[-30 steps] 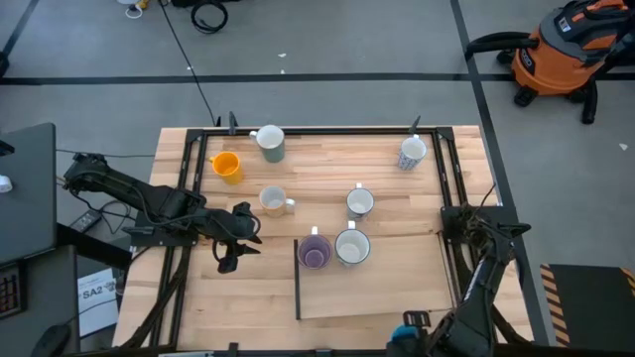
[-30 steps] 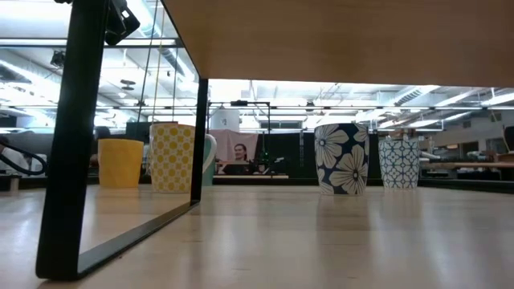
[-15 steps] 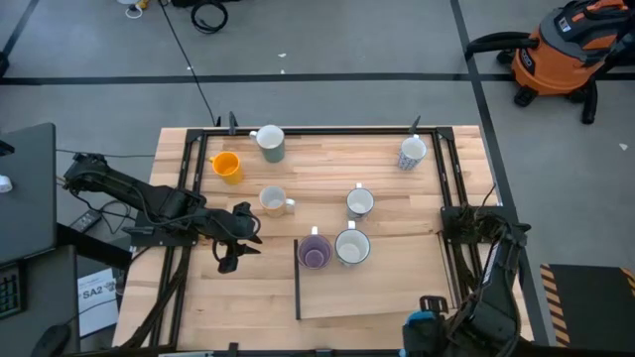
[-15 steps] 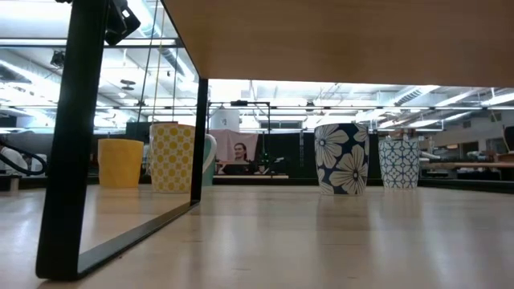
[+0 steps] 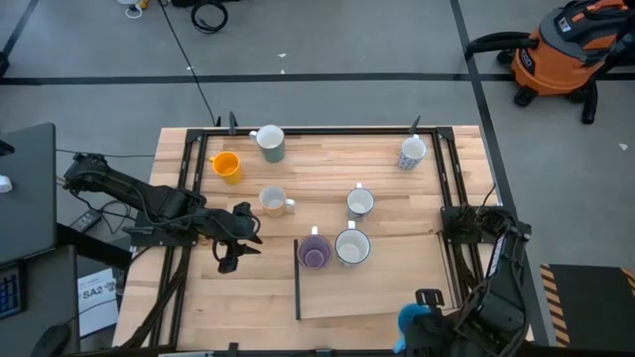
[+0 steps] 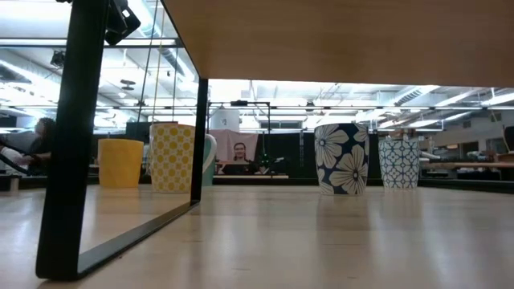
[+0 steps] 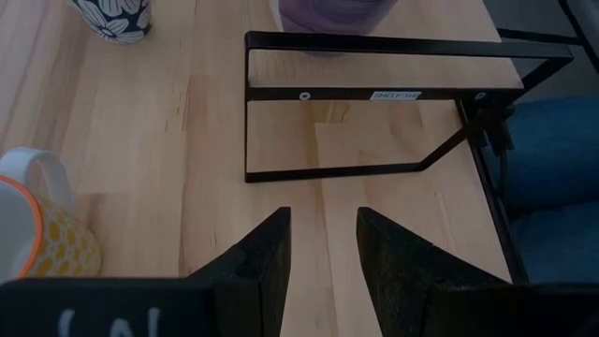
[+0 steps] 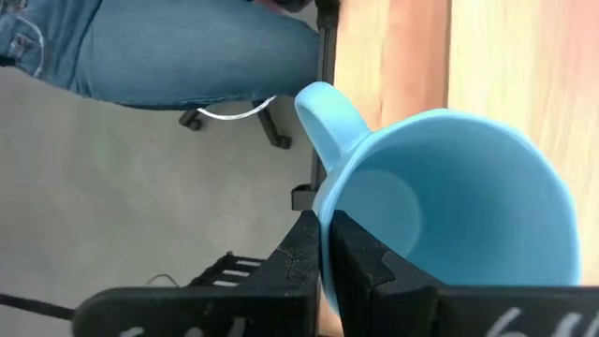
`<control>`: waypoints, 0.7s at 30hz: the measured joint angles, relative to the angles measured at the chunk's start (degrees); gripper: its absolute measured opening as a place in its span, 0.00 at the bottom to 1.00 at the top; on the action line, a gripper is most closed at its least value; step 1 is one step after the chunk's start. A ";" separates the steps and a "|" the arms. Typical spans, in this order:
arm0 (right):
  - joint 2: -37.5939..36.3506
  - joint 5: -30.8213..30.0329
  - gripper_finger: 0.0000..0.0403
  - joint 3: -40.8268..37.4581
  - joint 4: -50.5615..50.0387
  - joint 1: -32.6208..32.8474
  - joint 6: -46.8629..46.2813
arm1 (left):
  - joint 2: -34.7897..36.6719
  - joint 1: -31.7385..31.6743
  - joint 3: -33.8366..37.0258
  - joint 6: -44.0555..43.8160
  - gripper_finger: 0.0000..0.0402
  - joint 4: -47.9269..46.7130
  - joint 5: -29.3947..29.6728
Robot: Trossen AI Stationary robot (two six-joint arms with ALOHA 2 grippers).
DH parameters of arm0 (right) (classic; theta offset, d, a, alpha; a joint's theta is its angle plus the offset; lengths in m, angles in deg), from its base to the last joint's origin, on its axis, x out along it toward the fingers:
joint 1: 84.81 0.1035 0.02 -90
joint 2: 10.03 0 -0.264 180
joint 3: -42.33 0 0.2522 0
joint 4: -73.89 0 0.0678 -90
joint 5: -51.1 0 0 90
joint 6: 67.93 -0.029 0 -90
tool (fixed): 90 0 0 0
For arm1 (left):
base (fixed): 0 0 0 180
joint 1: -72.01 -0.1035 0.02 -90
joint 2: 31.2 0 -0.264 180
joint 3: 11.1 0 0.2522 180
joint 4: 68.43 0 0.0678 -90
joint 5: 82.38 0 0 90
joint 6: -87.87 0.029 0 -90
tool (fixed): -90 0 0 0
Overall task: Place coffee mugs
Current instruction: Put the light blue mug on the shelf
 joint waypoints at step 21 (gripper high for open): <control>-10.35 -8.52 0.05 -11.66 -0.01 3.65 -0.94 | 0.00 -0.02 0.00 0.13 0.32 0.59 0.02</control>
